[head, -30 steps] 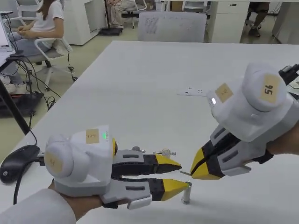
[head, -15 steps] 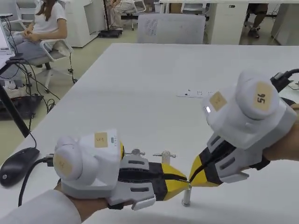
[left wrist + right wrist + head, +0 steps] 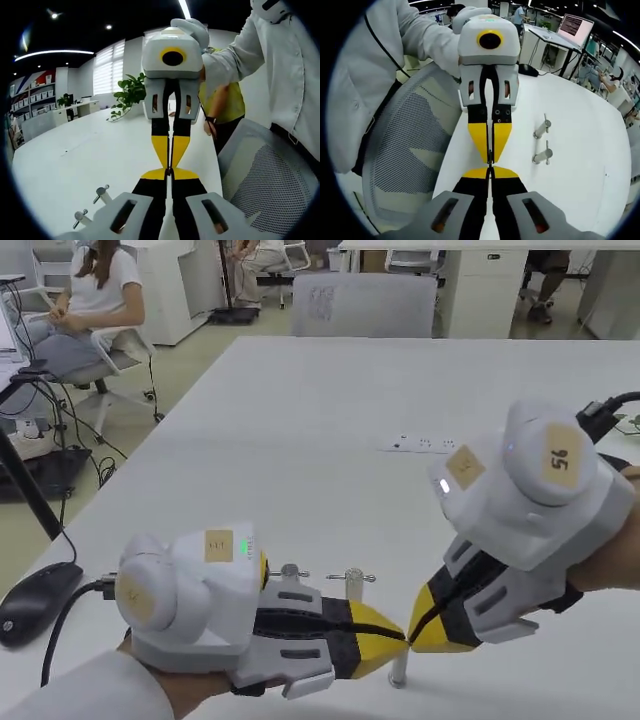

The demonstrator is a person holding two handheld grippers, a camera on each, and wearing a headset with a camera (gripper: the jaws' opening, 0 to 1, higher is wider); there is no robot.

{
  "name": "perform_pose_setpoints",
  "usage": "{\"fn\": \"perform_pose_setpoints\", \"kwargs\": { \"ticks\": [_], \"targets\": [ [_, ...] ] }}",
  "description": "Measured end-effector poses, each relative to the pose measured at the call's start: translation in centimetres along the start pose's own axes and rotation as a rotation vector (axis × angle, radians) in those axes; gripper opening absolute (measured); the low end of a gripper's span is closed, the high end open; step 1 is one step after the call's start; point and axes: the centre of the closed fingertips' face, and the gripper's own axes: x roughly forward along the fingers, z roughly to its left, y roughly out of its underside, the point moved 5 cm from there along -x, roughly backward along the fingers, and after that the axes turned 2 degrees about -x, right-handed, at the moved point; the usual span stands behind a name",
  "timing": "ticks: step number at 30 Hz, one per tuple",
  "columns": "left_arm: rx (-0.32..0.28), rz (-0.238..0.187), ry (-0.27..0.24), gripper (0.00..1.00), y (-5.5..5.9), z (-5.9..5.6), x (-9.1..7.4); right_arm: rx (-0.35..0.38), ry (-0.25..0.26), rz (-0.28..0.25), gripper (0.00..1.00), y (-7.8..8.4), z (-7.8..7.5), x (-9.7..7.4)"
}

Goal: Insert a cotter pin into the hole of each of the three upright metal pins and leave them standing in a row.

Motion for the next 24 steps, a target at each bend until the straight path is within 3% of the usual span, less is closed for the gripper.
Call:
{"fn": "perform_pose_setpoints", "kwargs": {
  "ticks": [14,18,24],
  "targets": [
    [-0.019,-0.023,0.018,0.0,-0.43,-0.14,-0.1,0.019,-0.017,-0.037,0.04,-0.03,0.33,-0.16],
    [-0.016,-0.028,0.024,0.0,-0.55,-0.13,-0.27,0.031,-0.026,-0.037,0.09,0.14,0.45,-0.2],
    [-0.013,-0.037,0.04,0.0,-0.7,-0.32,-0.5,0.047,-0.059,-0.055,0.11,0.62,0.54,-0.24]
  ]
}}
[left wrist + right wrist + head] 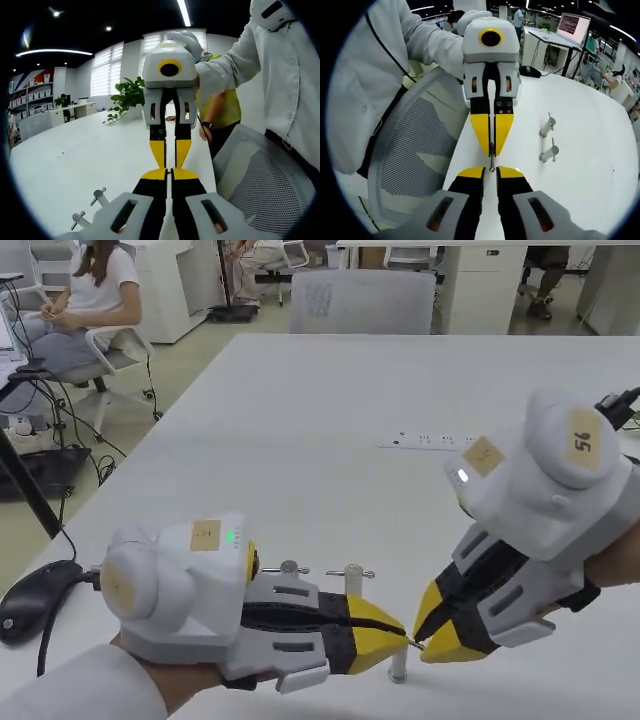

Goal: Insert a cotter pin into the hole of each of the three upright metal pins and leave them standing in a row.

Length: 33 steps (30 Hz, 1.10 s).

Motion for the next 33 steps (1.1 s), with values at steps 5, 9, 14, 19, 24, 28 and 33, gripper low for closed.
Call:
{"fn": "perform_pose_setpoints", "kwargs": {
  "ticks": [5,9,14,19,24,28,33],
  "targets": [
    [0.025,-0.008,0.035,0.0,-0.3,-0.6,-0.2,0.038,-0.081,-0.043,0.14,0.0,0.4,-0.1],
    [0.043,-0.001,0.059,0.0,-0.3,-1.1,-0.3,0.07,-0.166,-0.079,0.14,-0.1,1.0,-0.2],
    [0.072,0.012,0.085,0.0,-0.6,-1.7,-0.3,0.103,-0.253,-0.118,0.14,0.0,1.1,-0.3],
    [0.091,0.014,0.105,0.0,-0.9,-2.1,-0.1,0.113,-0.309,-0.12,0.13,0.0,1.6,-0.3],
    [0.111,0.019,0.136,0.0,-1.2,-2.8,0.2,0.12,-0.386,-0.125,0.13,-0.1,2.4,-0.3],
    [0.119,0.024,0.148,0.0,-1.2,-3.1,0.3,0.133,-0.408,-0.136,0.11,-0.1,2.6,-0.4],
    [0.131,0.041,0.159,0.0,-1.0,-3.2,0.4,0.148,-0.43,-0.142,0.07,0.1,2.7,-0.6]
  ]
}}
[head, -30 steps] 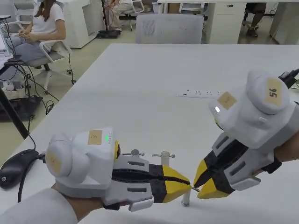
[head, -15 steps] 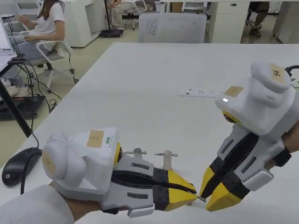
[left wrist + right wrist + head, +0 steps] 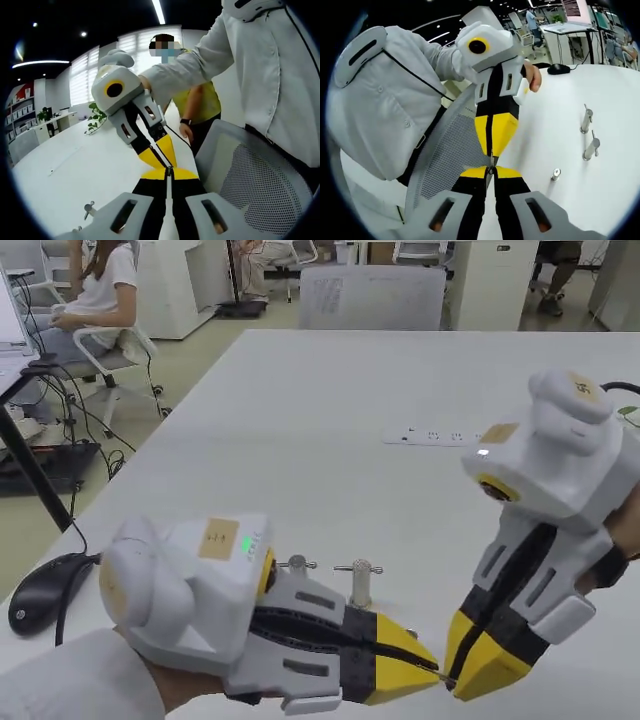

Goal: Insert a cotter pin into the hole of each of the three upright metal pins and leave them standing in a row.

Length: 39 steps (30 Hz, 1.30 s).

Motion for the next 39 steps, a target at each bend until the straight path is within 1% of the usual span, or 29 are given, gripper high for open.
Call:
{"fn": "perform_pose_setpoints", "kwargs": {
  "ticks": [2,4,8,12,14,17,20,24,27,28,31,34,36,38,39],
  "targets": [
    [-0.002,0.007,0.0,0.0,0.1,0.0,0.0,0.002,0.002,0.001,0.07,0.0,0.1,-0.1],
    [-0.005,0.01,-0.007,0.0,0.3,0.1,0.0,-0.02,0.025,0.012,0.07,0.0,0.1,-0.1],
    [-0.019,0.014,-0.018,0.0,0.4,0.4,0.0,-0.075,0.084,0.049,0.06,-0.1,-0.1,0.0],
    [-0.055,0.018,-0.032,0.0,0.9,0.7,0.0,-0.112,0.147,0.082,0.06,-0.1,-0.2,0.1],
    [-0.067,0.021,-0.044,0.0,1.0,0.8,0.0,-0.139,0.182,0.1,0.06,-0.1,-0.8,-0.3],
    [-0.075,0.028,-0.051,0.0,1.2,0.9,0.0,-0.154,0.199,0.115,0.06,-0.2,-0.7,-0.3],
    [-0.072,0.04,-0.069,0.0,1.3,1.2,0.1,-0.173,0.24,0.144,0.06,-0.2,-1.1,-0.5],
    [-0.053,0.057,-0.083,0.0,1.5,1.3,0.2,-0.172,0.258,0.161,0.06,-0.3,-1.2,-0.5],
    [-0.028,0.082,-0.087,0.0,1.7,1.2,0.3,-0.151,0.256,0.157,0.07,-0.4,-1.1,-0.5],
    [-0.025,0.085,-0.087,0.0,1.7,1.2,0.3,-0.151,0.256,0.157,0.07,-0.4,-1.1,-0.5],
    [-0.017,0.093,-0.087,0.0,1.7,1.2,0.3,-0.121,0.254,0.153,0.07,-0.4,-1.2,-0.5],
    [-0.011,0.098,-0.089,0.0,1.7,1.3,0.2,-0.118,0.257,0.152,0.07,-0.4,-1.3,-0.5],
    [-0.018,0.099,-0.092,0.0,1.7,1.4,0.2,-0.161,0.27,0.168,0.06,-0.4,-1.4,-0.5],
    [-0.033,0.097,-0.09,0.0,1.7,1.4,0.1,-0.18,0.274,0.174,0.06,-0.4,-1.2,-0.4],
    [-0.036,0.097,-0.09,0.0,1.7,1.4,0.1,-0.243,0.286,0.192,0.06,-0.5,-1.4,-0.4]
  ]
}}
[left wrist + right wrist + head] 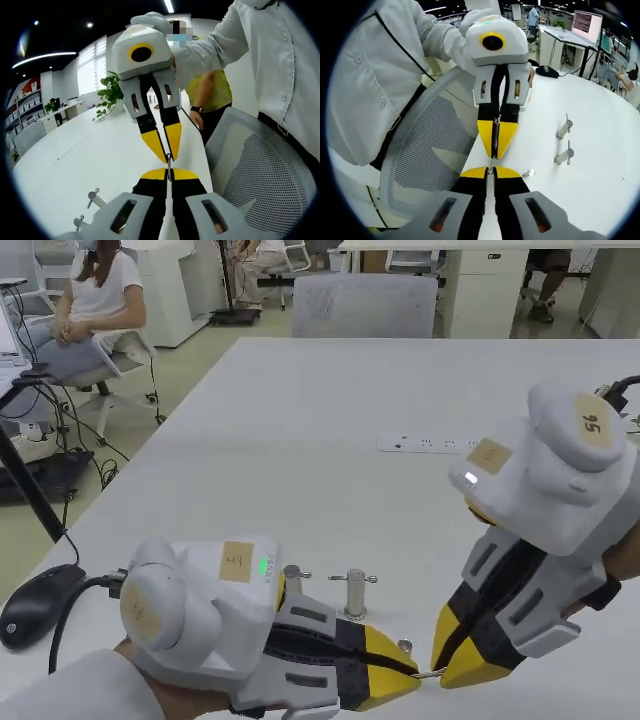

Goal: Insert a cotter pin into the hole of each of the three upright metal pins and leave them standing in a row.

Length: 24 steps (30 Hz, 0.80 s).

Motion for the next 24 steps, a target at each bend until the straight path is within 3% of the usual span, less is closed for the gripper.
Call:
{"fn": "perform_pose_setpoints", "kwargs": {
  "ticks": [5,12,18,21,24],
  "targets": [
    [-0.088,-0.008,0.008,0.0,0.14,0.1,-0.13,-0.043,0.021,0.012,0.05,-0.16,0.26,0.08],
    [-0.155,-0.014,0.006,0.01,0.24,0.24,-0.19,-0.097,0.063,0.013,0.05,-0.49,0.26,-0.05],
    [-0.171,-0.003,0.009,0.0,0.37,0.16,-0.15,-0.136,0.073,0.011,0.05,-0.73,-0.03,-0.04],
    [-0.11,0.008,-0.005,0.0,0.4,0.15,-0.14,-0.125,0.071,0.013,0.05,-0.69,-0.08,0.02],
    [-0.085,0.014,-0.012,0.0,0.35,0.15,-0.21,-0.043,0.061,-0.002,0.06,-0.57,-0.18,0.01]
  ]
}}
